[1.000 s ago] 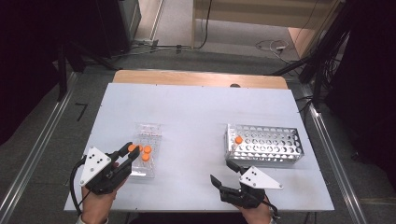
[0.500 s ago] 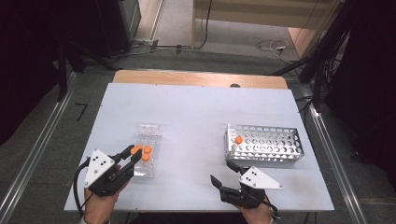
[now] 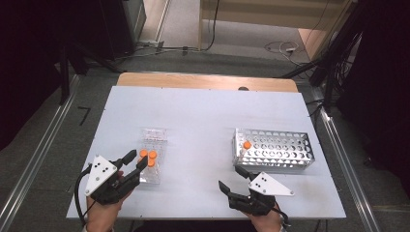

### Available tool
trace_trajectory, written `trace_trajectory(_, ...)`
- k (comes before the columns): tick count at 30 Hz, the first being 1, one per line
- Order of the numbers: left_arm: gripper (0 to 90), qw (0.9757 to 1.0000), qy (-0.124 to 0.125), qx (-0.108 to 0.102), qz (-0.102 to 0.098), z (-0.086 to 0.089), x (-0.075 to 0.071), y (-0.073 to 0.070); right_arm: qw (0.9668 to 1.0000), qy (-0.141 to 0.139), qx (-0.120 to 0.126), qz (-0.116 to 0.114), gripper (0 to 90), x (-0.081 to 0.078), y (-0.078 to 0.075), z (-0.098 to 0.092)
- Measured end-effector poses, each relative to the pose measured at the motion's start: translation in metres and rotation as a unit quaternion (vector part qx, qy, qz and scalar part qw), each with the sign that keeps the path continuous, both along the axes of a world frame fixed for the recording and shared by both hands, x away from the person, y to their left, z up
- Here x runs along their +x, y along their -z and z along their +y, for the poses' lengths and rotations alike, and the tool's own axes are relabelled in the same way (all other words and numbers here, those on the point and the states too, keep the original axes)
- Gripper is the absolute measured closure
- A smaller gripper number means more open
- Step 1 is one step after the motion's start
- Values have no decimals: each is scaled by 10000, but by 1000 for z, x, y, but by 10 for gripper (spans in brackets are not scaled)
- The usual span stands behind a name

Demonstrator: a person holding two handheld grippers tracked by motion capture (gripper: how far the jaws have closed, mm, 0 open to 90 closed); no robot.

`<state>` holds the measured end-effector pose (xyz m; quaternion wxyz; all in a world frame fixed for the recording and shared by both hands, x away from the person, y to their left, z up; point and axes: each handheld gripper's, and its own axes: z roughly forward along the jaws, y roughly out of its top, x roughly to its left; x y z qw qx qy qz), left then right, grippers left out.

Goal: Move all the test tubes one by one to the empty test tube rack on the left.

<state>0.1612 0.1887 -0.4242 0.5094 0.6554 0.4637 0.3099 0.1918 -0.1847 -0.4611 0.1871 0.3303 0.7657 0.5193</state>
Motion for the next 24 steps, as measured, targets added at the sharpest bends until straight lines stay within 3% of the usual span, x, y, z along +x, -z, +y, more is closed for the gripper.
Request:
trace_trajectory(3,393,10000,-22,-36,31,-1,0,0,10000,22,3,-8,264,1,0,-1)
trace_trajectory(10,286,9999,-38,-78,85,-2,1,0,9999,117,13,-3,266,2,-2,-5)
trace_trajectory(24,254,9998,-106,-161,40,1,1,0,9985,515,-109,-139,275,11,-2,-16)
